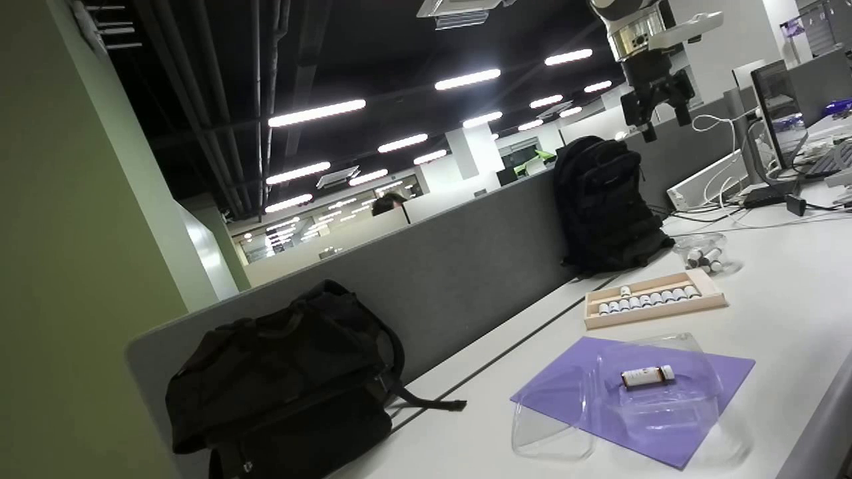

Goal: Close the lid on the clear container

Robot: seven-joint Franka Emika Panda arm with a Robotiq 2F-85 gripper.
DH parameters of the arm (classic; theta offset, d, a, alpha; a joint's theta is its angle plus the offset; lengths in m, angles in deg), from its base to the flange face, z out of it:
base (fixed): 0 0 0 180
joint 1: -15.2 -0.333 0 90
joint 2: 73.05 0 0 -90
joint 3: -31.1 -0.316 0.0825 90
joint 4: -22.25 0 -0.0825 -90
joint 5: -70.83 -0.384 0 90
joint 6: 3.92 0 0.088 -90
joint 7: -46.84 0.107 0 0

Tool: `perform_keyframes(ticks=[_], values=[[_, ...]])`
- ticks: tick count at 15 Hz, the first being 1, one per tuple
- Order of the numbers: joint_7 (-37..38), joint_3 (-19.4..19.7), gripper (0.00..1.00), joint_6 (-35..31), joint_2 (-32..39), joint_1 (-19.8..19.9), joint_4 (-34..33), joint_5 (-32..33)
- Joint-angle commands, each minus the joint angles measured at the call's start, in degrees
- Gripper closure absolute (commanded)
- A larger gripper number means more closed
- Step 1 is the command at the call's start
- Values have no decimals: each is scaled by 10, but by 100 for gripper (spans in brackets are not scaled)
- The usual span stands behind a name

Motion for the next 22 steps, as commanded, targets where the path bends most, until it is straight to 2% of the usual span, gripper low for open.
perform_keyframes(ticks=[1,4,7,9,13,17,20,21,22], values=[[7,1,0,-9,114,-9,-85,-34],[-35,-6,0,-18,197,-24,-141,-96],[-145,-31,0,-34,283,-30,-210,-160],[-206,-56,0,-20,345,-26,-274,-188],[-294,-116,0,52,454,-9,-401,-233],[-331,-166,0,142,569,-11,-521,-248],[-339,-189,0,232,654,-26,-606,-230],[-288,-176,0,268,674,-46,-632,-205],[-328,-184,0,203,620,-27,-547,-227]])
